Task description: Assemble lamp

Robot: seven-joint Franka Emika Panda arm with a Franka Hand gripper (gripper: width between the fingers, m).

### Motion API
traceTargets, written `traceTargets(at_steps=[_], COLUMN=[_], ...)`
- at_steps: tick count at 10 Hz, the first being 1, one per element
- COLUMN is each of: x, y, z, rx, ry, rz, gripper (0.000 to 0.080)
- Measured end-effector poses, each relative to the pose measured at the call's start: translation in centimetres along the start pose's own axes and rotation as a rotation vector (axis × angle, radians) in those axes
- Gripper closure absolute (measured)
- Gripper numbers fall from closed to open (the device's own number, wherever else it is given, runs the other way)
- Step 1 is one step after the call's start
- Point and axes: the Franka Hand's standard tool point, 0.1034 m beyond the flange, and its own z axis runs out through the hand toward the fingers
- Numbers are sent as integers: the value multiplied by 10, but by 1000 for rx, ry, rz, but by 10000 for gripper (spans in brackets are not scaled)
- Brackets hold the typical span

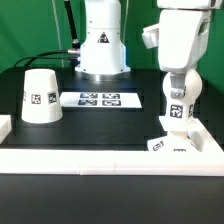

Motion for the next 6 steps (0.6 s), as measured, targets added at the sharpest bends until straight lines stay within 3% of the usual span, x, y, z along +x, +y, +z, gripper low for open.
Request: traceTargets(at_steps=[1,6], x=[0,-1], y=[0,0], z=[0,0], rx=[0,1], ry=[0,1], rz=[1,149], gripper=[223,222])
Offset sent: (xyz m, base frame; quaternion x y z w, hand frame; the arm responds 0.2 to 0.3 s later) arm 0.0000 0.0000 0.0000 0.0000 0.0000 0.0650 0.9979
